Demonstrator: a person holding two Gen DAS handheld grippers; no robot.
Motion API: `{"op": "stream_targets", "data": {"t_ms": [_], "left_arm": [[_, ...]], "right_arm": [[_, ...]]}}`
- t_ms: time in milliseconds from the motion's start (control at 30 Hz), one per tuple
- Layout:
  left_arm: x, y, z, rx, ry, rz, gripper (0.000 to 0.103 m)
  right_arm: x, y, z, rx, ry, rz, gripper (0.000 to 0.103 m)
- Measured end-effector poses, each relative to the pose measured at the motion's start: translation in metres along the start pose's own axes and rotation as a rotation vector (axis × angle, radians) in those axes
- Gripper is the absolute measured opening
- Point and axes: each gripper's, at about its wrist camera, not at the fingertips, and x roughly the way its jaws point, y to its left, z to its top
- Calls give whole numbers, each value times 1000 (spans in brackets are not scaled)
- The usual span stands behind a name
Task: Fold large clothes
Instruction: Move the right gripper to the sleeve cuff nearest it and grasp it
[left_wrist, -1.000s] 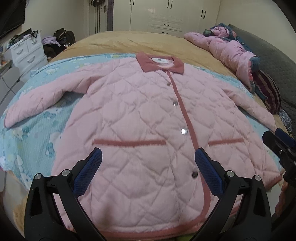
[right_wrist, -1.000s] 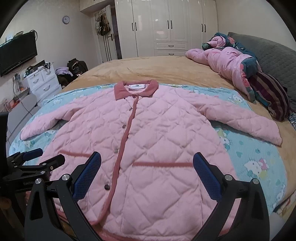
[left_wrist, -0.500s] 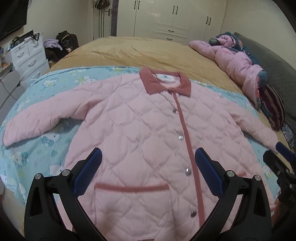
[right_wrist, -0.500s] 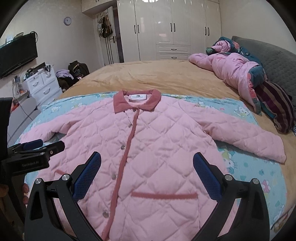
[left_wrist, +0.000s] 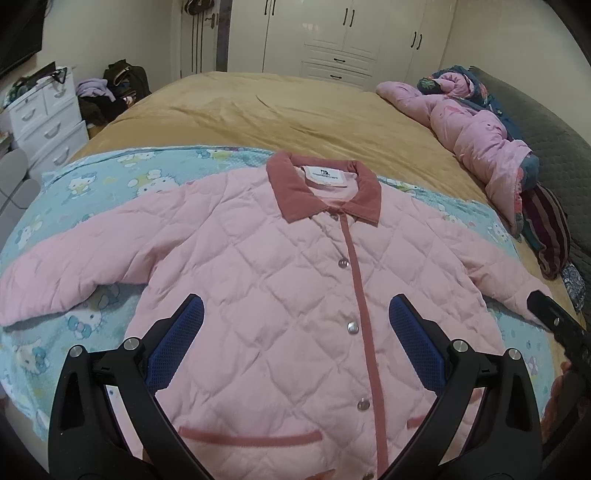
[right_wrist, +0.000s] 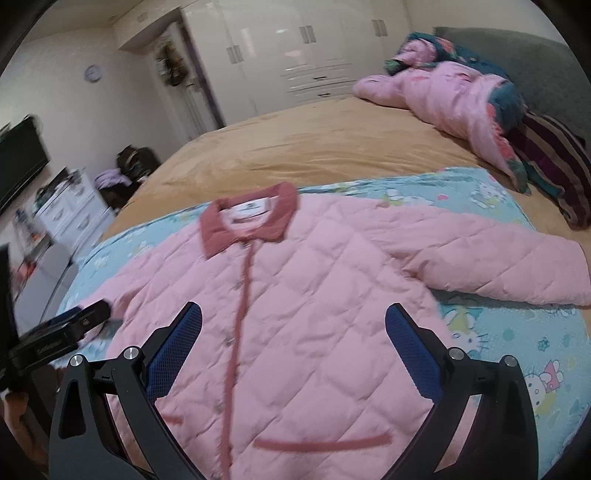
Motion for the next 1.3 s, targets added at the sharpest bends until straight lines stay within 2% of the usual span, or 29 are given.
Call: {"op": "stream_targets", "data": {"t_ms": [333,633,1000,1300], "left_arm": [[26,-20,13,31,7,8,94],[42,-39,14,49,12,28,94],[65,-65,21,36,8,47,94],[83,-90,25,30,9,65,94]], "right_arm": [[16,-81,28,156,-73,-121,99],[31,-165,28,305,-86,-217,99],[52,-265,0,518,-62,-318,99],[60,-331,-26,727,-50,-351,99]]}}
